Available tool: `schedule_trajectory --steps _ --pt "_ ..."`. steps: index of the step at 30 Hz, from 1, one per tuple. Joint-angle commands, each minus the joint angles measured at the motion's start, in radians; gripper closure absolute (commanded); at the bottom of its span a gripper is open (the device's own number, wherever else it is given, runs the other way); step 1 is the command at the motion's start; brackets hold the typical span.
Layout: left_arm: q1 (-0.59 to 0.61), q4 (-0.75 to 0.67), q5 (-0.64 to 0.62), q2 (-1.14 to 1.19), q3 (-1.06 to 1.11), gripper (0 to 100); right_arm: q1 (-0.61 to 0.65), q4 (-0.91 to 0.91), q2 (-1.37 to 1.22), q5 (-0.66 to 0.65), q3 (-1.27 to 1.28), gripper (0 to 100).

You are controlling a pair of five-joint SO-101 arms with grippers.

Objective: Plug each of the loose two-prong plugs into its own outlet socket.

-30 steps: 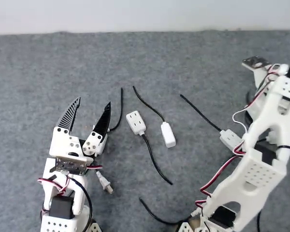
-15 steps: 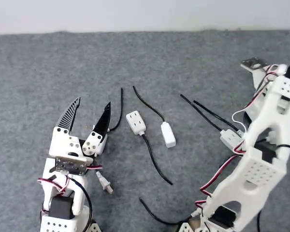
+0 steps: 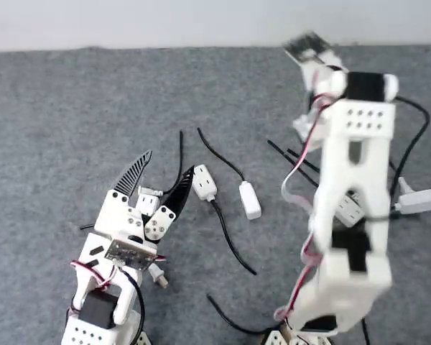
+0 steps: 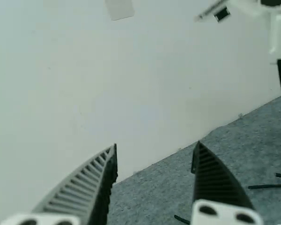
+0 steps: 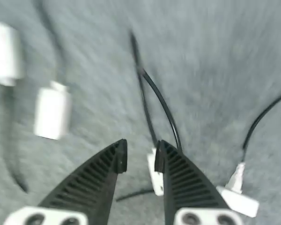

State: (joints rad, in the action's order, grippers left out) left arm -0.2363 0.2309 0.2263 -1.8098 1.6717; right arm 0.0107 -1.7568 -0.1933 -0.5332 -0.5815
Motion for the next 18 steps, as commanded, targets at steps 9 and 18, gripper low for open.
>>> schedule_trajectory --steps 9,18 --pt "0.244 0.477 -0.04 -0.011 -0.383 75 0.131 0.024 1.064 0.058 0.733 88.5" --pt "0.308 0.555 -0.04 -0.011 -0.242 75 0.128 0.171 1.696 -0.002 1.316 88.3"
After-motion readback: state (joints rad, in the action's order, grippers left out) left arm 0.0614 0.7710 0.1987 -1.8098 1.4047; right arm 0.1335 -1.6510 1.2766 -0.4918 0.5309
